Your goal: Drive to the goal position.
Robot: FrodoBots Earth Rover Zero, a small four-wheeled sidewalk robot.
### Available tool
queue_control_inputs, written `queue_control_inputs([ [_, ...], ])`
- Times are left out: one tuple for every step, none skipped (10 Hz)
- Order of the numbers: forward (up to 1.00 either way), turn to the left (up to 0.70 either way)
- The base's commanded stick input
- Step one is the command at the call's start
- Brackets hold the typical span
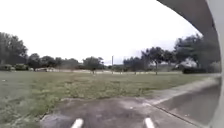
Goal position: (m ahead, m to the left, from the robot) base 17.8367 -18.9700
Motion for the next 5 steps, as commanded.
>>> queue_control_inputs([
  [0.84, -0.33],
  [0.84, -0.33],
  [0.84, -0.33],
  [0.84, -0.33],
  [0.84, -0.33],
])
